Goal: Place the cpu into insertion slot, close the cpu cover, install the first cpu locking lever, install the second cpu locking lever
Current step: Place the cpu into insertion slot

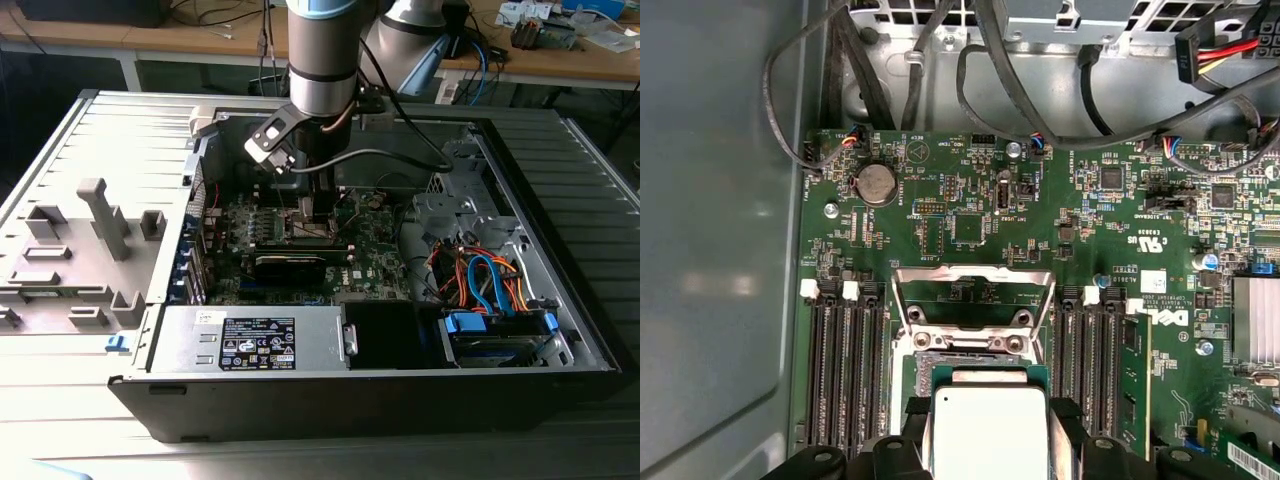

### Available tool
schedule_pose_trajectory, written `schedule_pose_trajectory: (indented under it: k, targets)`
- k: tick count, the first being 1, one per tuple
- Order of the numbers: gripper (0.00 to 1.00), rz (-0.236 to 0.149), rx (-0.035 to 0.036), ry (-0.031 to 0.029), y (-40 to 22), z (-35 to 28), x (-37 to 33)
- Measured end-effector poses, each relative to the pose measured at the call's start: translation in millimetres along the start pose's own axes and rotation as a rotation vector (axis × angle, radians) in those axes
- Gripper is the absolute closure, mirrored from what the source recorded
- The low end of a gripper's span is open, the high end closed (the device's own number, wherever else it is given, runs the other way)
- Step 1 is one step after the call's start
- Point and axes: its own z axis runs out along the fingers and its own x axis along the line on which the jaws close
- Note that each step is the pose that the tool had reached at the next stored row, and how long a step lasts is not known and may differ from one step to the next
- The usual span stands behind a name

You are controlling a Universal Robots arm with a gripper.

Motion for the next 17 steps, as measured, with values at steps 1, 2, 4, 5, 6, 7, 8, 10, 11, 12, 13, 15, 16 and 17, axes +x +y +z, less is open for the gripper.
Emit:
schedule_pose_trajectory:
  k: [1,2,4,5,6,7,8,10,11,12,13,15,16,17]
  targets:
    - [0.45,0.0,0.0,0.0001,0.0,0.3,0.0]
    - [0.45,0.0,0.0,0.0001,0.0,0.5,0.0]
    - [0.45,0.0,-0.0001,0.0001,0.0,1.0,0.0]
    - [0.45,0.0,0.0,0.0001,0.0,1.3,0.0]
    - [0.45,0.0,0.0,0.0001,0.0,1.5,0.0]
    - [0.45,0.0,0.0,0.0001,-0.1,1.7,0.0]
    - [0.45,0.0,0.0,0.0001,-0.1,2.0,0.0]
    - [0.45,0.0,0.0,0.0,-0.1,2.5,0.0]
    - [0.45,0.0,0.0,0.0,-0.1,2.6,0.0]
    - [0.45,0.0,0.0,0.0,-0.1,2.7,0.0]
    - [0.45,0.0,0.0,0.0001,-0.1,2.9,0.0]
    - [0.45,0.0,0.0,0.0001,-0.1,3.3,0.0]
    - [0.45,0.0,0.0,0.0,-0.2,3.4,0.0]
    - [0.45,0.0,0.0,0.0,-0.2,4.2,0.0]
